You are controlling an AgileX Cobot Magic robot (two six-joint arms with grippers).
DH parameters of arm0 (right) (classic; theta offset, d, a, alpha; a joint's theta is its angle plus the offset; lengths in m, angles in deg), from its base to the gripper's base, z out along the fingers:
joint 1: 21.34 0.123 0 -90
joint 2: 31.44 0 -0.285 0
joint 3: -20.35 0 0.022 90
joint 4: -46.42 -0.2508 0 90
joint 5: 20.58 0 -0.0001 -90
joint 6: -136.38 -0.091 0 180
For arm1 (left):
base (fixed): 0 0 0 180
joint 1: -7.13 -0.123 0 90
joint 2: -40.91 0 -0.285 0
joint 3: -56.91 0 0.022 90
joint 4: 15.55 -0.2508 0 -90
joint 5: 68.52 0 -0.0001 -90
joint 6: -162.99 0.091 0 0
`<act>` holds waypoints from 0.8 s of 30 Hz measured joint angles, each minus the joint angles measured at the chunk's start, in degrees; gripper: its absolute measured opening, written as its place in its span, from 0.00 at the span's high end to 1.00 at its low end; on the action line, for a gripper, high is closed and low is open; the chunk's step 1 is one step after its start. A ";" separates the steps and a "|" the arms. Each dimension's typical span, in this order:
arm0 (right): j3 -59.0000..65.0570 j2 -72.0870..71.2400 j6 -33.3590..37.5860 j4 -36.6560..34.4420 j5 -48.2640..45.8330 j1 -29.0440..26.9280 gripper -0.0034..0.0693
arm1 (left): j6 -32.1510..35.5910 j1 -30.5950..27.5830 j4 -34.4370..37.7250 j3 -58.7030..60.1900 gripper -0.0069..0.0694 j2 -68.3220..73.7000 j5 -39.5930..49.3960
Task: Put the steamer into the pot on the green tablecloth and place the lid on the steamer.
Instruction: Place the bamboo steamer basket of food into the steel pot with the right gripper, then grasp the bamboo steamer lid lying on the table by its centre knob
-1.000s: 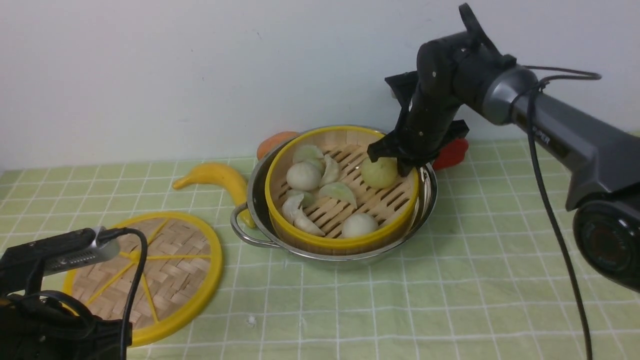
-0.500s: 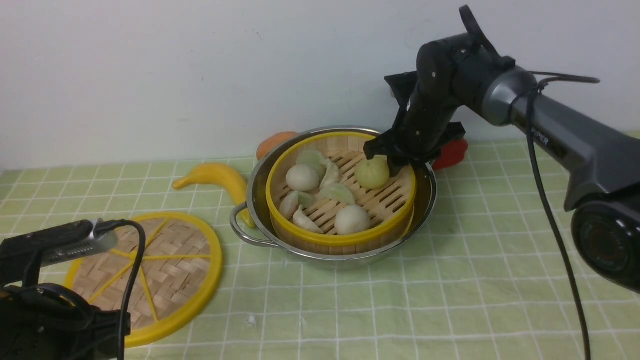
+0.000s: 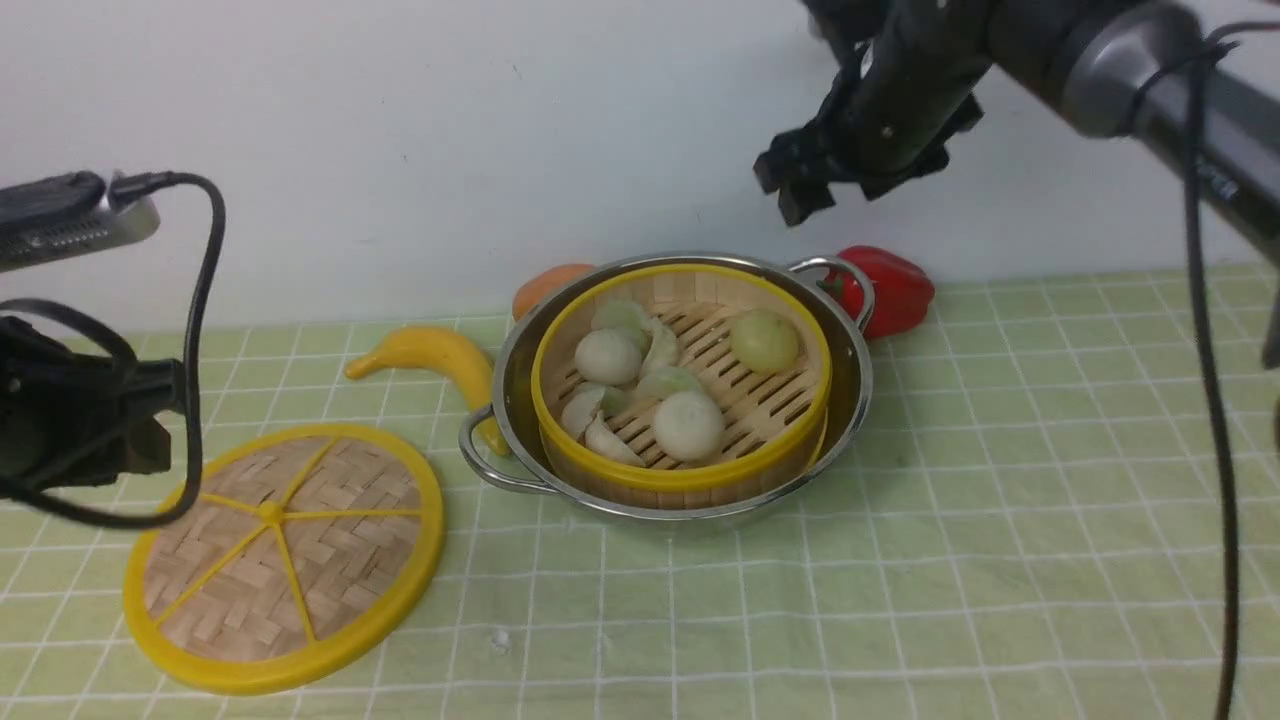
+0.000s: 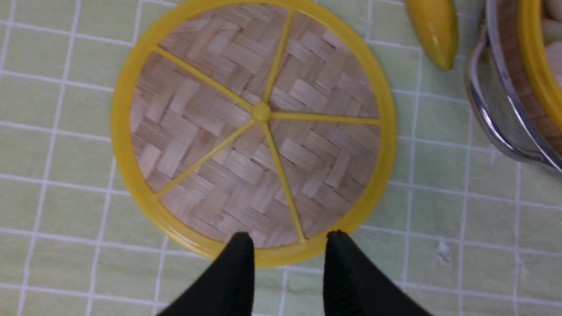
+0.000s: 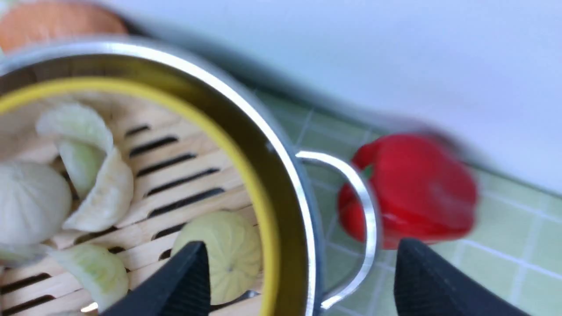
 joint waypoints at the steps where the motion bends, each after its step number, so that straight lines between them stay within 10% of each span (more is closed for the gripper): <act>1: 0.26 -0.37 0.00 0.00 0.09 -0.11 0.21 | -0.07 0.00 -0.20 -0.24 0.62 0.00 0.08; 24: 72.92 -71.45 2.38 -5.02 -0.41 -5.21 0.21 | 1.03 0.00 0.94 -11.67 0.59 33.10 -7.84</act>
